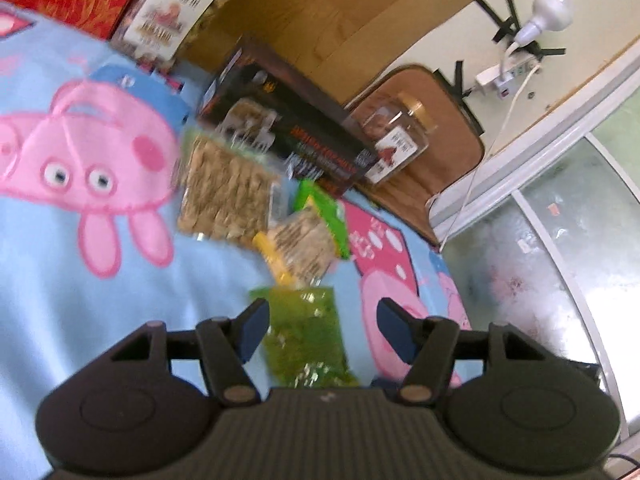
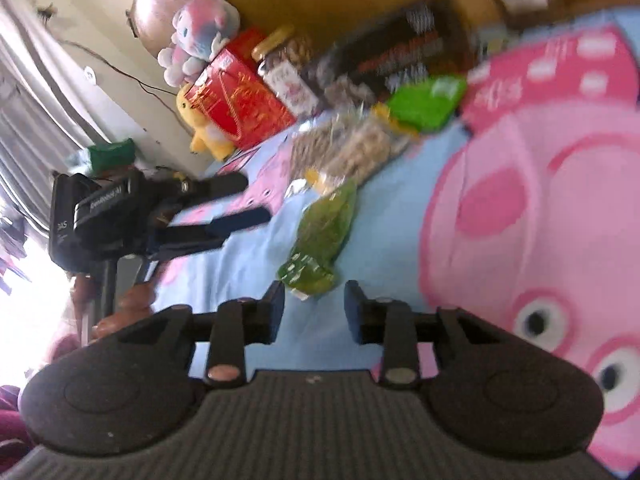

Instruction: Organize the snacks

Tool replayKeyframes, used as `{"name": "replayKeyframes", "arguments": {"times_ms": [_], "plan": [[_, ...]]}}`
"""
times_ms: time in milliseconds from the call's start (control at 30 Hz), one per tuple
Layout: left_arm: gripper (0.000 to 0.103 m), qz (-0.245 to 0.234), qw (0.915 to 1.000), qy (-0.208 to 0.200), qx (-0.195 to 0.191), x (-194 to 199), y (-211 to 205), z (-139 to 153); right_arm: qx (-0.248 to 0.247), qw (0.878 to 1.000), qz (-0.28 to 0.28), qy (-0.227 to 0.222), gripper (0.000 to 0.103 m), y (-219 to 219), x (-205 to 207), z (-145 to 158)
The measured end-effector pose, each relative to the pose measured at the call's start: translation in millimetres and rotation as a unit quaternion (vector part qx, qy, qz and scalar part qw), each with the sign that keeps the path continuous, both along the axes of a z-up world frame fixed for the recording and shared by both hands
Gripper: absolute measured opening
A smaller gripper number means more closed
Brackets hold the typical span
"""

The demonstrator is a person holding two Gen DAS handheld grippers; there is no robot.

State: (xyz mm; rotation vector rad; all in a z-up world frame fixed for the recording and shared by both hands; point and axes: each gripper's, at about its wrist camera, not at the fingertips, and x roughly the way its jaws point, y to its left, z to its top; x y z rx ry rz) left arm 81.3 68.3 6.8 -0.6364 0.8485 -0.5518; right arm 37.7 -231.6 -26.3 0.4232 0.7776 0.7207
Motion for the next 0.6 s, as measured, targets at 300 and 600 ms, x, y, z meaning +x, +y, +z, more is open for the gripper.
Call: {"name": "replayKeyframes", "arguments": {"times_ms": [300, 600], "plan": [[0.065, -0.018, 0.9998, 0.0, 0.002, -14.4, -10.7, -18.4, -0.06, 0.997, 0.014, -0.053, 0.036, 30.4, 18.7, -2.9], [0.051, 0.008, 0.9999, 0.0, -0.015, -19.4, 3.2, -23.0, 0.017, 1.0, 0.016, 0.006, 0.016, 20.6, 16.7, -10.5]]}}
